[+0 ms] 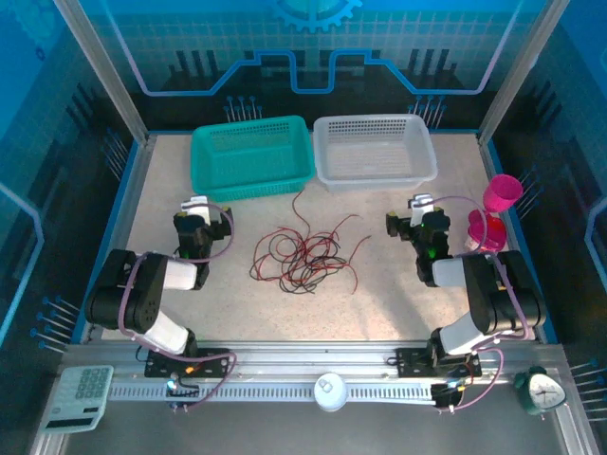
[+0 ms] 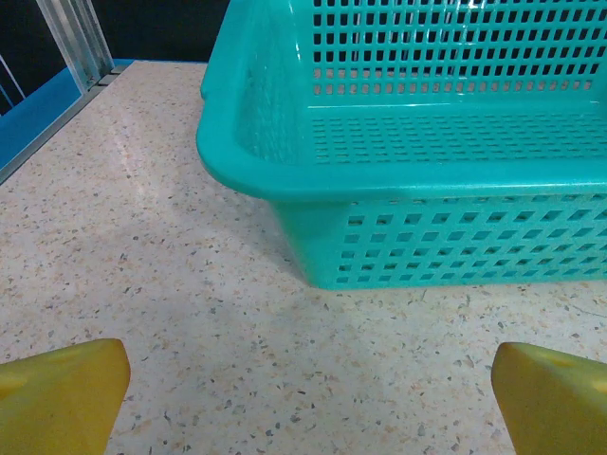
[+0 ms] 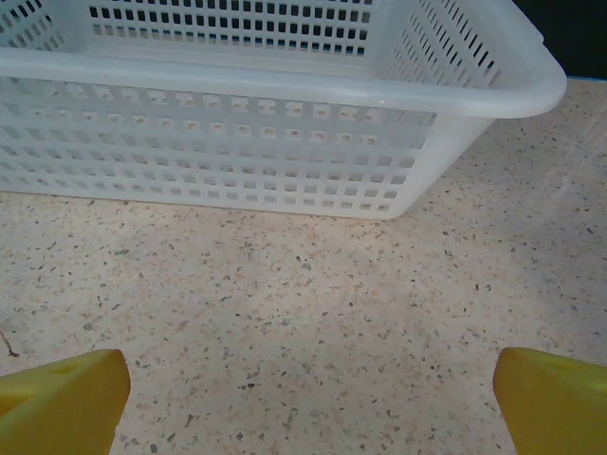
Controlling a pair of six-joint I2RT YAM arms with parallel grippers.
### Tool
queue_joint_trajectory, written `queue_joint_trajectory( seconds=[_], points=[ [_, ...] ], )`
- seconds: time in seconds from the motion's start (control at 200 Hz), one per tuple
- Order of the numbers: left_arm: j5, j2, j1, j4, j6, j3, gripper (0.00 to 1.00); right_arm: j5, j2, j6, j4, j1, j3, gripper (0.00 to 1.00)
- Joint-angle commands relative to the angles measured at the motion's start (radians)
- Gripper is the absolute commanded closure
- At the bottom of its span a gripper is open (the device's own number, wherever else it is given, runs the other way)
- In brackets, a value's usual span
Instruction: Untangle the cables
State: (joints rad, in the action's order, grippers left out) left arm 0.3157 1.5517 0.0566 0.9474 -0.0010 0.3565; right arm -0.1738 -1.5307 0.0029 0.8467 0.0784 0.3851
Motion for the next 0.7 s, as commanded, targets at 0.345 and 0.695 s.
queue_joint_trajectory(
  seconds=[0.345, 0.695],
  points=[
    [-0.027, 0.01, -0.011, 0.017, -0.022, 0.013, 0.01, 0.016, -0.005, 0.003, 0.035, -0.002, 0.014, 0.0],
    [-0.025, 0.006, -0.008, 0.045, -0.016, -0.003, 0.01, -0.017, 0.042, 0.035, -0.031, -0.014, 0.031, 0.0]
  ],
)
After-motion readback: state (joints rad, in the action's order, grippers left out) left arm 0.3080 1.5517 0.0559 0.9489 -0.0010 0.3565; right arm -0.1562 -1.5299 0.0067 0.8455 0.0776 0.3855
